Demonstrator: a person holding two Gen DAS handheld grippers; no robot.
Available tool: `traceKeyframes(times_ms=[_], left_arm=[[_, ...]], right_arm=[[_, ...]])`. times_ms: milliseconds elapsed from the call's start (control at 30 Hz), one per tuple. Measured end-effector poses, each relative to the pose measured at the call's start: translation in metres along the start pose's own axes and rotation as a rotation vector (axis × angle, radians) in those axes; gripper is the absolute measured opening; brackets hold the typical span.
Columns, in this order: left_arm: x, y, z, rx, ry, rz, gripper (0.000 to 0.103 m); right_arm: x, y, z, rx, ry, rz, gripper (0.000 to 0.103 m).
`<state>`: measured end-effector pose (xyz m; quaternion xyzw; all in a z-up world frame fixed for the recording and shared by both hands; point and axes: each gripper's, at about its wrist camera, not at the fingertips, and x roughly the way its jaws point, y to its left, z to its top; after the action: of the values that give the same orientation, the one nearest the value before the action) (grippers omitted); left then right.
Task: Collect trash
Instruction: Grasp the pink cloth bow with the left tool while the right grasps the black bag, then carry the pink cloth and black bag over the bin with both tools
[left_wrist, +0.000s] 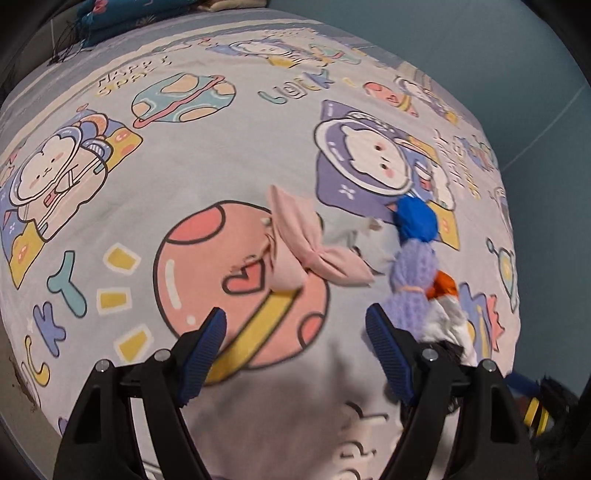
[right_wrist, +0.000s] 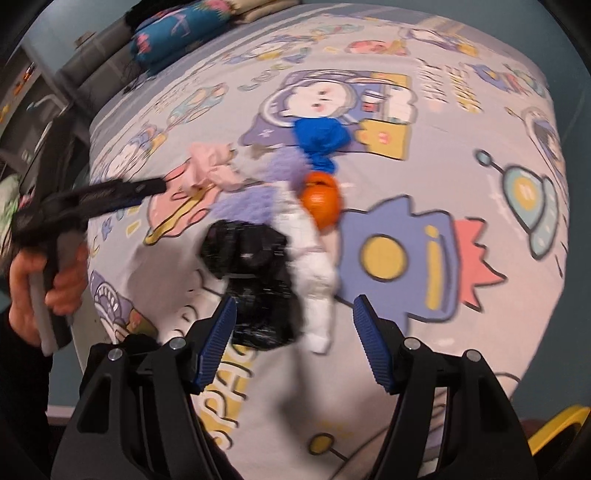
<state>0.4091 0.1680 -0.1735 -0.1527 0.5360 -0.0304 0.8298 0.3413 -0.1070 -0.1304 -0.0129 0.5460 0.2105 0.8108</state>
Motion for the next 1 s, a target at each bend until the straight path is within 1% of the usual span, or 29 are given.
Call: traceKeyframes(times_ms=[133, 267, 467, 533, 633, 667, 700, 733, 767, 833, 900, 933, 1000], left_arm=[[0.017, 0.007, 0.015, -0.032, 0.008, 0.009, 0.074], [0.029, 0.011, 0.022, -0.044, 0.011, 0.007, 0.074], [0.053, 0.01, 0.031, -0.043, 0.041, 0.031, 0.074], [0.06, 0.007, 0.033, -0.035, 0.048, 0.035, 0.072], [0.069, -0.001, 0.036, -0.005, 0.049, 0.062, 0.057], [0.072, -0.002, 0.036, -0.008, 0.053, 0.052, 0.05], [0.073, -0.002, 0.036, -0.01, 0.057, 0.043, 0.046], [0.074, -0.004, 0.036, -0.007, 0.061, 0.035, 0.038], [0.074, -0.007, 0.036, 0.006, 0.064, 0.031, 0.03], [0.074, -0.013, 0.035, 0.024, 0.071, 0.025, 0.019], [0.071, -0.017, 0.033, 0.045, 0.067, 0.042, 0.012], [0.069, -0.019, 0.031, 0.049, 0.065, 0.039, 0.01], [0.064, -0.019, 0.03, 0.045, 0.06, 0.03, 0.009]], right_arm=[[0.012, 0.027, 0.003, -0.076, 0.013, -0.01, 0.062], [0.03, 0.04, 0.008, -0.122, 0.021, -0.075, 0.062], [0.06, 0.047, 0.015, -0.132, 0.074, -0.087, 0.061], [0.069, 0.048, 0.016, -0.13, 0.089, -0.094, 0.055], [0.078, 0.053, 0.016, -0.134, 0.102, -0.099, 0.046], [0.08, 0.054, 0.016, -0.135, 0.104, -0.101, 0.044], [0.082, 0.055, 0.016, -0.14, 0.108, -0.103, 0.037], [0.085, 0.056, 0.016, -0.145, 0.113, -0.108, 0.034], [0.086, 0.056, 0.016, -0.147, 0.113, -0.113, 0.033], [0.09, 0.055, 0.016, -0.147, 0.123, -0.11, 0.029], [0.09, 0.052, 0.016, -0.124, 0.124, -0.093, 0.025], [0.087, 0.049, 0.016, -0.109, 0.124, -0.077, 0.021], [0.084, 0.047, 0.017, -0.094, 0.121, -0.059, 0.017]])
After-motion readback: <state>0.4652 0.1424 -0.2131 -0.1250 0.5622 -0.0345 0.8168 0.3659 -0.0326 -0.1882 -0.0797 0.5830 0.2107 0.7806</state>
